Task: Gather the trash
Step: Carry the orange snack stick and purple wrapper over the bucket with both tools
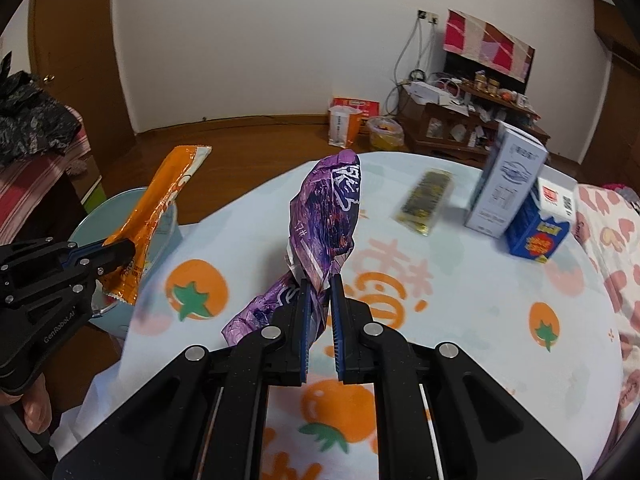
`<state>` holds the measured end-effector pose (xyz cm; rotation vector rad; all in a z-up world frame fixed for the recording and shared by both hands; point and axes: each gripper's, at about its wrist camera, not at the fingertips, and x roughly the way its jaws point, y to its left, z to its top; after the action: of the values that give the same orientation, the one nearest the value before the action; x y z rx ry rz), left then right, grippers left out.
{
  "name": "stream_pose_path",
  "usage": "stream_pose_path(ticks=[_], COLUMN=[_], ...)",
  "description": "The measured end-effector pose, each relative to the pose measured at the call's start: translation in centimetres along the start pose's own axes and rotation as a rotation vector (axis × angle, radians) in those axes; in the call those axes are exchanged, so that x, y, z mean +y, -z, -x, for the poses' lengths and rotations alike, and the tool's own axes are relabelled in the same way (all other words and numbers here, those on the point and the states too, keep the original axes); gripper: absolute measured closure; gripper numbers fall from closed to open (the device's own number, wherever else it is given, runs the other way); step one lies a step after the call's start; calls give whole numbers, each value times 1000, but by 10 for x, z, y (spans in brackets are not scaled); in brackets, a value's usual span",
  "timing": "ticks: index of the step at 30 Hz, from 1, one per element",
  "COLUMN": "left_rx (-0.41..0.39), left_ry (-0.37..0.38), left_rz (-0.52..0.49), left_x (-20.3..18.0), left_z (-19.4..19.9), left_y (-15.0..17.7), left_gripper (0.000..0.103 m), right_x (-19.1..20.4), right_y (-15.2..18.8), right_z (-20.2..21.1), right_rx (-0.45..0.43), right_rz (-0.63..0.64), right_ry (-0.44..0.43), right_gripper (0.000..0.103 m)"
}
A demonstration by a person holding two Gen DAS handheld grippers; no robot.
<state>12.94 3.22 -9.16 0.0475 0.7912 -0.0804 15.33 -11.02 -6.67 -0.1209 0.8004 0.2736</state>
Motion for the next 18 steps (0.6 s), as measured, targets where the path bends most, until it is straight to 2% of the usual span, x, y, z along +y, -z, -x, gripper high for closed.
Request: stream_pose_path(ticks=[10, 18], left_rx=[1, -1], left_ry=[-44, -113], left_rz=[42, 77], left_x=[35, 70], left_z=[5, 15], left_y=[10, 17], left_gripper=[99, 99], right_x=[34, 78], right_y=[-12, -27], right_z=[-10, -8], right_rx=[3, -15], right_rz=[56, 134], right_ry=[-43, -100], right_gripper=[92, 92])
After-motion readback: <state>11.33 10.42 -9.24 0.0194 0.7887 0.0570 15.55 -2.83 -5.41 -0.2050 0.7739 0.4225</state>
